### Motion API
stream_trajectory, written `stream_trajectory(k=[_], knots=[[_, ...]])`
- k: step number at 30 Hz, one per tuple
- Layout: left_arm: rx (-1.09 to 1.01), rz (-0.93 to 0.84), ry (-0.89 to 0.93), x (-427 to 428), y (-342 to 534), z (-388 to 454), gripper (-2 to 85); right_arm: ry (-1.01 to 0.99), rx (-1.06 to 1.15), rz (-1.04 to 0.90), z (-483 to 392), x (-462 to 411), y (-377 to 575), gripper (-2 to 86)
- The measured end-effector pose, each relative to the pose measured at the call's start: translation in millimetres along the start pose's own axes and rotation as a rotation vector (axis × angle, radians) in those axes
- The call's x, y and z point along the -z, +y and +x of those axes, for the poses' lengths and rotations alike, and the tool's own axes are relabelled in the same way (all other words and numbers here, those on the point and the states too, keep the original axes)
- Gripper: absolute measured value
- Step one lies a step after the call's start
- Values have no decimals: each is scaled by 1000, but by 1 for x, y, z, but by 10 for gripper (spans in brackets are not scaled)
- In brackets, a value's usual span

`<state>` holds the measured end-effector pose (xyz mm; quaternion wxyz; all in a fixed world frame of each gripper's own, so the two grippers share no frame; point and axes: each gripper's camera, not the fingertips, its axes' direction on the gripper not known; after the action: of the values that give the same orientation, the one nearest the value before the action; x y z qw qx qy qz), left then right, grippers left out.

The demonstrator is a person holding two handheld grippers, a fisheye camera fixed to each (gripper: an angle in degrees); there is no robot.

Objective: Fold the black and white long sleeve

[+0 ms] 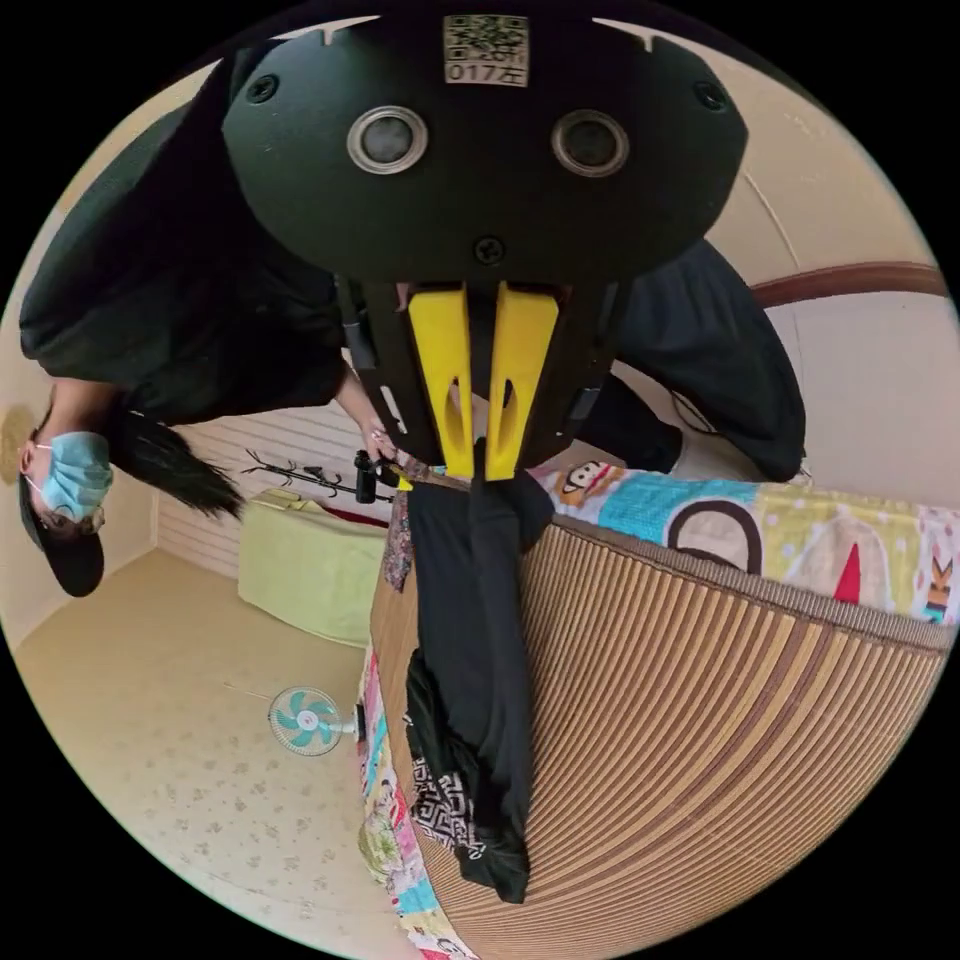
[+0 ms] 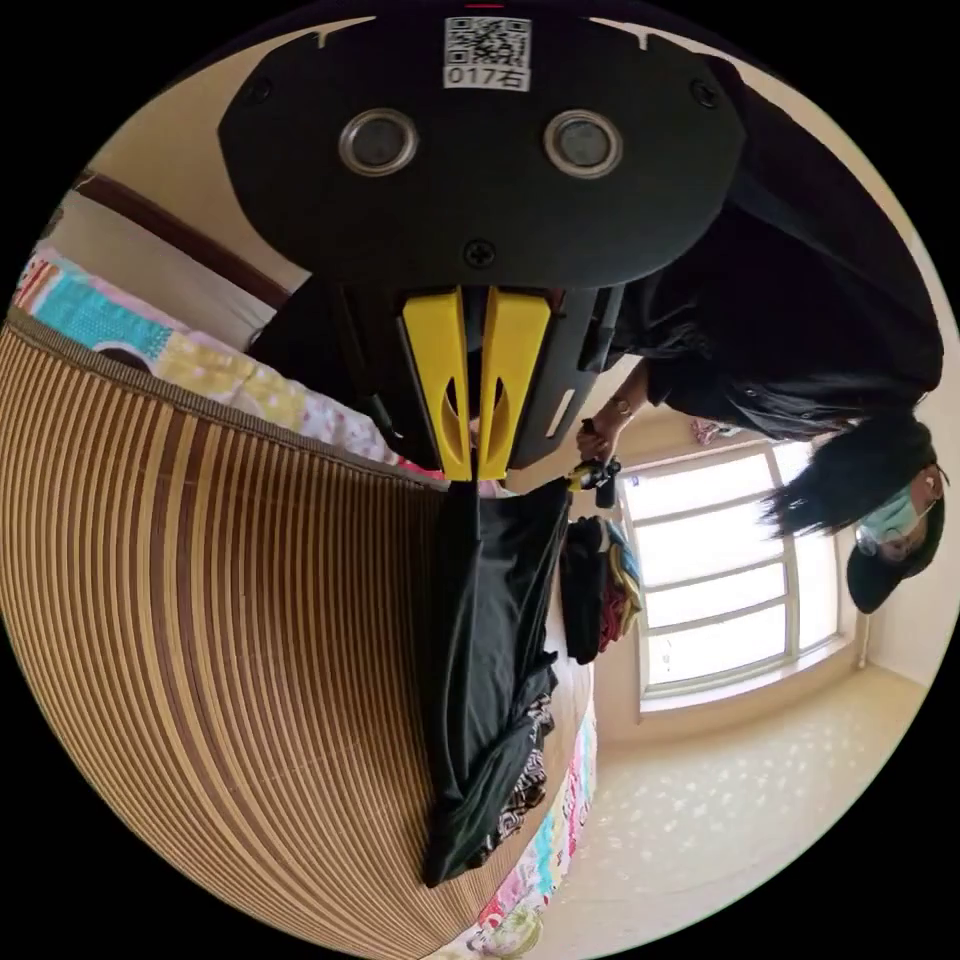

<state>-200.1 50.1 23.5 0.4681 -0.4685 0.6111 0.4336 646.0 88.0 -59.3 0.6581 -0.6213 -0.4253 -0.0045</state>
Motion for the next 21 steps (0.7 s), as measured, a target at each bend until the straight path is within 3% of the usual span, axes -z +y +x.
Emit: stream_trajectory(k=[2,5,7,10,14,18,21], knots=[[-25,83,323,26,25,11,5,-294,66,211,-15,45,28,12],[-118,278,480,66,24,42,4,-429,210,429,-48,90,21,11],[-176,367,515,84,-2,56,6,-424,259,477,-62,104,-14,11],[-236,415,487,91,-85,64,15,-300,214,491,-71,102,-108,12],[-112,541,336,78,-211,25,56,93,232,505,-90,67,-237,16],[31,675,260,68,-233,-5,100,264,148,491,-108,28,-277,17],[107,681,50,46,-198,-9,129,408,190,397,-132,-28,-262,15]])
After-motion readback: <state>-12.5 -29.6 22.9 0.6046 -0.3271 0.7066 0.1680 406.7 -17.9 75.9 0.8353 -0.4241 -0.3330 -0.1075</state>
